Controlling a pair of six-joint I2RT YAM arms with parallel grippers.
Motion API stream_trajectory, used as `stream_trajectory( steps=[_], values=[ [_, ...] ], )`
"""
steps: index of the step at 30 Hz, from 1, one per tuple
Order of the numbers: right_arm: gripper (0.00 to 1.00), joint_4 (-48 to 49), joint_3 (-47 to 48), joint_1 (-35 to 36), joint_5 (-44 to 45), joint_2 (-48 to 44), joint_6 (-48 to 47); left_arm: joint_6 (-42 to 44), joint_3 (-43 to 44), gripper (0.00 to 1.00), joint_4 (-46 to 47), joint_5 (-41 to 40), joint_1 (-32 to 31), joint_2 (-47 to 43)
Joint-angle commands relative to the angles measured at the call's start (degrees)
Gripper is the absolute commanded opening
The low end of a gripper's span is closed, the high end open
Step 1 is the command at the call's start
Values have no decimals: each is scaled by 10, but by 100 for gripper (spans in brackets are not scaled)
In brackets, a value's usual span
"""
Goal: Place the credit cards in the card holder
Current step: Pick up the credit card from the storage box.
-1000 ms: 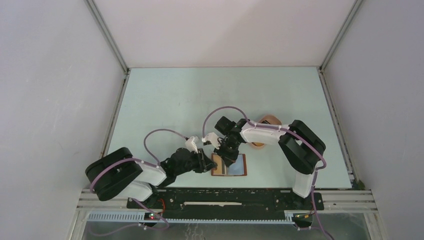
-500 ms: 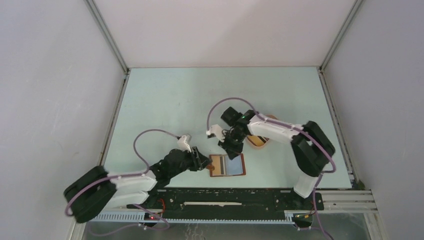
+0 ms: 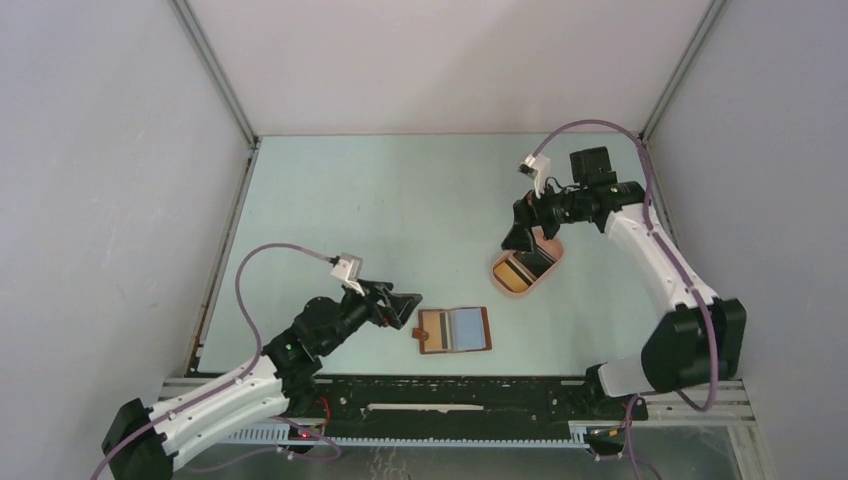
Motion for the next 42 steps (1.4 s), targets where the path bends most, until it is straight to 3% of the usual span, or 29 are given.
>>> stream_trajectory(
  steps=[1,7,12,23,42],
  values=[
    [97,-6,-15,-14,-41,47,17,46,61,100,55,62,4,34],
    [94,32,-36,-22,59,91,35,22,59,100,137,114,4,92],
    [84,25,-20,-29,85,153,42,-1,58,97,203,142,4,153],
    [68,-2,1,-43,77,234,49,-31,43,94,274,163,4,217],
    [56,-38,14,-27,59,267,36,-48,35,93,298,169,4,243]
  ],
)
